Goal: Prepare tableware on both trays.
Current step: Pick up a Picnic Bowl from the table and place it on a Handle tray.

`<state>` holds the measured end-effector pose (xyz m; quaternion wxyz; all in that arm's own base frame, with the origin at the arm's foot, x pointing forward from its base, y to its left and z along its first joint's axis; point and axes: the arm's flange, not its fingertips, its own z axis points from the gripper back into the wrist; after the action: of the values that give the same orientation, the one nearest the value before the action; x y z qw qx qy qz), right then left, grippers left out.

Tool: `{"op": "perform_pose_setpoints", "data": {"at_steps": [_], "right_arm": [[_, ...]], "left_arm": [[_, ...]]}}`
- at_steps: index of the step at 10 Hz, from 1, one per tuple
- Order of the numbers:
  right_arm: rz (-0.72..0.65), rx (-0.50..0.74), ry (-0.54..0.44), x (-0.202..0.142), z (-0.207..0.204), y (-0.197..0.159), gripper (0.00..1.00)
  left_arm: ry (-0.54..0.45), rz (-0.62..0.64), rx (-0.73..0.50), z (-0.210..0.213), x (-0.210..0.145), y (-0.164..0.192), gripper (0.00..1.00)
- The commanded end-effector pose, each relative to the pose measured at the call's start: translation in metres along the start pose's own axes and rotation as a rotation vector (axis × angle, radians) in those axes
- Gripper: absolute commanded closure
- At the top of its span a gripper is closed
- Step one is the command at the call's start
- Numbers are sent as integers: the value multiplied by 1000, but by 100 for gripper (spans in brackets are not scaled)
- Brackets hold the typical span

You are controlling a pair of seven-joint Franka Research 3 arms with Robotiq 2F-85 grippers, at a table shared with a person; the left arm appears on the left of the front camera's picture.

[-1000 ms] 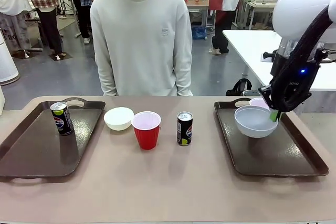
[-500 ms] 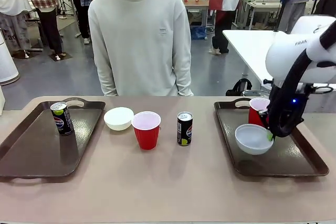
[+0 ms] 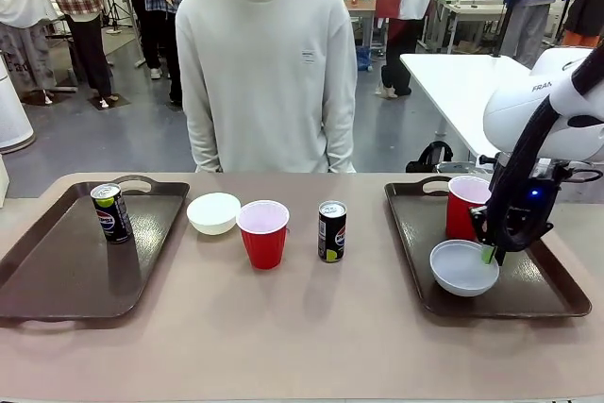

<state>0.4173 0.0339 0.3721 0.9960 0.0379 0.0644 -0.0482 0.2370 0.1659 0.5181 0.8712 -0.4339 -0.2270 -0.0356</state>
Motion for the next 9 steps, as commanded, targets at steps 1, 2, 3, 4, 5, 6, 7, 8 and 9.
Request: {"op": "perform_pose_setpoints", "data": {"at_steps": [1,2,3,4,5,6,7,8,9], "right_arm": [[-5,30,13,5,0,0,57],[-8,32,20,4,-1,-3,43],[-19,40,21,-3,4,-5,37],[-7,55,12,-13,13,-7,23],[75,98,20,-29,25,-10,17],[293,214,80,-50,40,-16,3],[453,368,86,-69,56,-29,0],[555,552,77,-93,70,-51,0],[563,741,6,-119,81,-73,0]], "left_arm": [[1,9,9,0,2,-2,0],[1,9,9,0,2,-2,0],[1,9,9,0,2,-2,0],[1,9,9,0,2,-2,0],[1,9,9,0,2,-2,0],[1,9,9,0,2,-2,0],[1,9,9,0,2,-2,0],[1,9,9,0,2,-2,0],[1,9,9,0,2,-2,0]]}}
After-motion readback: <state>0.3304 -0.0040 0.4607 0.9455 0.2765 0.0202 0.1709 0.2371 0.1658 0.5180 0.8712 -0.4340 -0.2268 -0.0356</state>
